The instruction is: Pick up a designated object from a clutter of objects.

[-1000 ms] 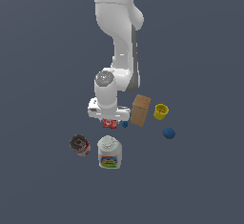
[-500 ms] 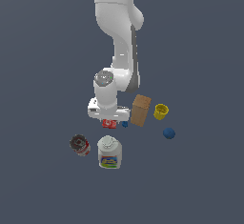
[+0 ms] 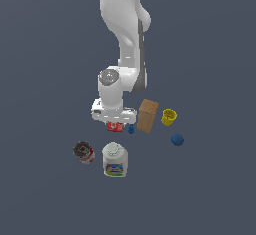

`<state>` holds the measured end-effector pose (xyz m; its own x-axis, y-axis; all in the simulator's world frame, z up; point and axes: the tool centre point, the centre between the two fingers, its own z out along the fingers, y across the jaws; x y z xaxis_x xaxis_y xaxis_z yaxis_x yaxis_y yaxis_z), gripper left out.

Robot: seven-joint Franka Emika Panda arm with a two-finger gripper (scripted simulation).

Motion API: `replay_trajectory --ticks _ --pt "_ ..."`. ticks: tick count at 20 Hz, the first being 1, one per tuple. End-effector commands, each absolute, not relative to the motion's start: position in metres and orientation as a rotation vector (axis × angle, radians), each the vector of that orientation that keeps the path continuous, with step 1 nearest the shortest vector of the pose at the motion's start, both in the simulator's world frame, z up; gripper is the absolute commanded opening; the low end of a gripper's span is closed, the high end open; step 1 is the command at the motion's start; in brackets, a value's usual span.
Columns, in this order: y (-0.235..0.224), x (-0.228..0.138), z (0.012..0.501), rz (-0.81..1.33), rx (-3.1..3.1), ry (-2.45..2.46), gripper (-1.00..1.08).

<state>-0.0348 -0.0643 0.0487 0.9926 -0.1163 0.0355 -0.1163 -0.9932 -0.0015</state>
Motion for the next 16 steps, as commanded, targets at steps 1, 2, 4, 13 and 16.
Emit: replay_trajectory --ticks 1,2,4,13,16 --pt "-0.065 -0.038 0.059 0.055 3.135 -0.183 -1.00" --pt "-0.065 -0.040 0.064 0.054 3.136 -0.183 -1.00" --pt "-0.065 -0.044 0.076 0.052 3.136 -0.184 -1.00" --pt "-0.066 -0.066 0.143 0.040 3.136 -0.184 -1.00" --pt "-0.067 -0.074 0.168 0.036 3.136 -0.185 -1.00"
